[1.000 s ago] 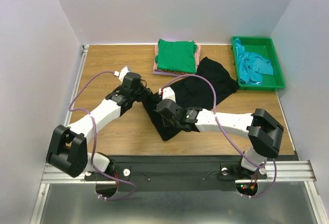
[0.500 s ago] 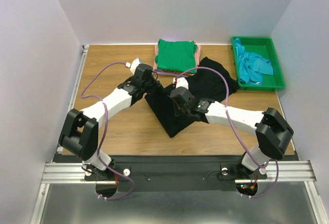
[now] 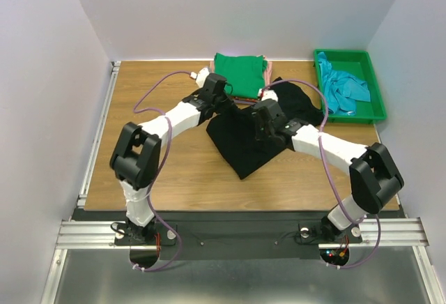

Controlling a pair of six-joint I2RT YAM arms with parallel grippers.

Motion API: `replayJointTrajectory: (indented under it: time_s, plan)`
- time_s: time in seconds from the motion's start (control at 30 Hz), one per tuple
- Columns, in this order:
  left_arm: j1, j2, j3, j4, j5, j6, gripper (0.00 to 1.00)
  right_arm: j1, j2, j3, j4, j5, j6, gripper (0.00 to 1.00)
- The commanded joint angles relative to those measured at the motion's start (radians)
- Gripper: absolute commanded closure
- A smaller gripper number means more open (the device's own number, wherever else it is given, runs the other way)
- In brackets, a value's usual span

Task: Fold and stack the t-shirts
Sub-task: Fold the tshirt

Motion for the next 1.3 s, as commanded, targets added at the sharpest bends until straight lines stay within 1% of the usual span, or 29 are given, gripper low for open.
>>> replayJointTrajectory:
  time_s: [0.0,0.03,0.23,0.37,0.4,0.43,0.47,0.5,0.53,0.57,0.6,0.63,0.7,0.73,0.77,0.8,0.83,0.87,0.9,0.93,0.97,1.0,1.03,1.07,1.1,1.17,1.2,1.23,1.27]
  plan:
    - [-0.009,0.079,0.128,0.003,0.001,0.019,1.0,-0.077,0.002,0.006,0.026,-0.048,-0.039,1.0]
    - [-0.011,0.111,0.164,0.002,0.0,0.02,1.0,-0.104,0.005,0.009,0.028,-0.053,-0.045,1.0]
    - [-0.014,0.202,0.276,-0.004,-0.017,0.019,1.0,-0.166,0.08,0.049,0.028,-0.094,-0.07,0.99]
    - [-0.015,0.285,0.368,-0.082,-0.005,0.046,1.0,-0.192,0.117,0.069,0.026,-0.085,-0.066,0.87]
    - [-0.015,0.294,0.382,-0.093,0.001,0.052,0.97,-0.2,0.121,0.072,0.028,-0.079,-0.068,0.83]
    - [-0.018,0.303,0.414,-0.104,0.006,0.057,0.81,-0.204,0.127,0.078,0.028,-0.068,-0.076,0.73]
    - [-0.02,0.311,0.426,-0.113,0.006,0.061,0.58,-0.209,0.135,0.083,0.026,-0.059,-0.079,0.68]
    - [-0.02,0.318,0.44,-0.136,0.006,0.074,0.44,-0.218,0.143,0.09,0.026,-0.044,-0.085,0.57]
    - [-0.021,0.32,0.452,-0.148,0.006,0.078,0.37,-0.223,0.143,0.094,0.026,-0.034,-0.085,0.36]
    - [-0.023,0.311,0.464,-0.161,0.009,0.089,0.02,-0.226,0.131,0.094,0.023,-0.024,-0.086,0.25]
    - [-0.026,0.303,0.469,-0.168,0.009,0.097,0.02,-0.229,0.12,0.091,0.022,-0.013,-0.086,0.2]
    - [-0.026,0.294,0.465,-0.176,0.015,0.104,0.02,-0.229,0.108,0.089,0.022,0.001,-0.083,0.17]
    - [-0.03,0.241,0.445,-0.182,0.018,0.112,0.01,-0.229,0.053,0.083,0.013,0.021,-0.085,0.02]
    - [-0.032,0.216,0.428,-0.182,0.02,0.123,0.02,-0.229,0.031,0.074,0.006,0.026,-0.088,0.0]
    - [-0.037,0.188,0.384,-0.181,0.018,0.127,0.02,-0.229,0.009,0.068,-0.001,0.024,-0.088,0.0]
    - [-0.04,0.126,0.356,-0.182,0.0,0.13,0.01,-0.229,-0.039,0.058,-0.013,0.003,-0.091,0.0]
    - [-0.041,0.093,0.283,-0.179,0.0,0.132,0.02,-0.228,-0.064,0.029,-0.017,-0.025,-0.096,0.0]
    - [-0.041,0.023,0.239,-0.17,-0.003,0.141,0.02,-0.224,-0.087,0.012,-0.018,-0.122,-0.102,0.0]
    - [-0.041,-0.012,0.195,-0.165,-0.014,0.147,0.02,-0.206,-0.115,-0.007,-0.017,-0.167,-0.111,0.0]
    - [-0.037,-0.046,0.15,-0.168,-0.032,0.149,0.02,-0.182,-0.133,-0.023,-0.017,-0.187,-0.119,0.0]
    - [-0.034,-0.109,0.068,-0.19,-0.07,0.141,0.02,-0.096,-0.158,-0.046,-0.017,-0.162,-0.12,0.0]
    - [-0.026,-0.138,0.025,-0.19,-0.081,0.14,0.02,-0.05,-0.163,-0.051,-0.017,-0.136,-0.119,0.0]
    - [-0.005,-0.166,-0.018,-0.184,-0.087,0.14,0.02,-0.002,-0.16,-0.052,-0.017,-0.126,-0.12,0.0]
    - [0.017,-0.207,-0.101,-0.17,-0.072,0.129,0.02,0.06,-0.146,-0.052,-0.015,-0.158,-0.119,0.0]
    - [0.058,-0.224,-0.171,-0.155,-0.046,0.131,0.02,0.09,-0.134,-0.052,-0.014,-0.168,-0.108,0.0]
    - [0.097,-0.24,-0.232,-0.118,-0.005,0.124,0.02,0.142,-0.097,-0.048,-0.01,-0.16,-0.105,0.0]
    - [0.11,-0.235,-0.249,-0.092,0.024,0.124,0.02,0.163,-0.046,-0.04,-0.012,-0.117,-0.103,0.0]
    - [0.12,-0.226,-0.265,-0.078,0.037,0.135,0.02,0.215,-0.022,-0.022,-0.015,-0.102,-0.105,0.0]
    - [0.13,-0.212,-0.261,-0.067,0.049,0.143,0.01,0.231,0.003,-0.012,-0.018,-0.086,-0.105,0.0]
